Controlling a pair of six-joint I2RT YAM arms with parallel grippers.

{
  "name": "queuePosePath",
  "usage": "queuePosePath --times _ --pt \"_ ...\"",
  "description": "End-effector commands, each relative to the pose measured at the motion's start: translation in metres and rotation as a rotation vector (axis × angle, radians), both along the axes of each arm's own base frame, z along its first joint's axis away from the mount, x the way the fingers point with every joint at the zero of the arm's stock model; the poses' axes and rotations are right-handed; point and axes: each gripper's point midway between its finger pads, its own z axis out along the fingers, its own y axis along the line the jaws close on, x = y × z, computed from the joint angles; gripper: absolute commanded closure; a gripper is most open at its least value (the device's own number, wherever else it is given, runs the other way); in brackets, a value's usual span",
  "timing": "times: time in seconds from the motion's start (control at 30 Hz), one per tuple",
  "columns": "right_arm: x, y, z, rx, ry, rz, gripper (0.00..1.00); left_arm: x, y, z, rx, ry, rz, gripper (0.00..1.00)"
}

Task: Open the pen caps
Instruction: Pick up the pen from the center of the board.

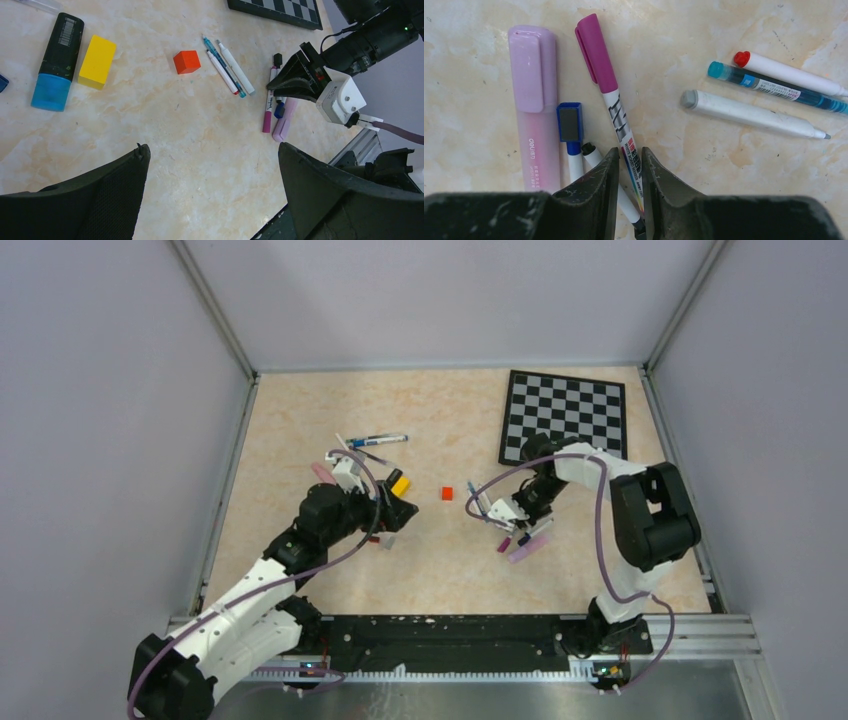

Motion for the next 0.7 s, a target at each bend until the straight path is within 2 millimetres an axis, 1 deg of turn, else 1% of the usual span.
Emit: queuePosePath --times 0.0,0.13,0.27,0.4,0.53,0.6,0.67 --pt "0.009 0.005 0.0 -0.026 -0.043 0.033 0.79 0.002 0.002 0.006 -0.003 -0.04 0.005 0.01" --pt "0.004 0.001 -0.004 -0.059 -0.029 0.044 0.84 0.001 0.001 0.008 -0.013 -0.041 0.0 0.01" --pt "-0.001 -0.004 -0.008 -0.087 -0.008 0.055 0.92 -0.003 -0.006 0.018 -0.068 -0.071 -0.038 0.01" --pt "-0.007 -0.004 -0.011 -0.068 -0.015 0.069 0.95 -0.004 -0.009 0.017 -0.082 -0.063 -0.05 0.01" --pt "-0.008 0.002 -0.008 -0.021 -0.043 0.08 0.97 -0.007 -0.018 0.013 -0.105 -0.029 -0.093 0.01" --pt "-0.006 0.008 -0.003 0.014 -0.06 0.078 1.0 -0.011 -0.024 0.013 -0.135 -0.017 -0.125 0.01" --pt "-0.004 0.016 0.005 0.057 -0.077 0.075 1.0 -0.015 -0.03 0.013 -0.17 -0.005 -0.161 0.01"
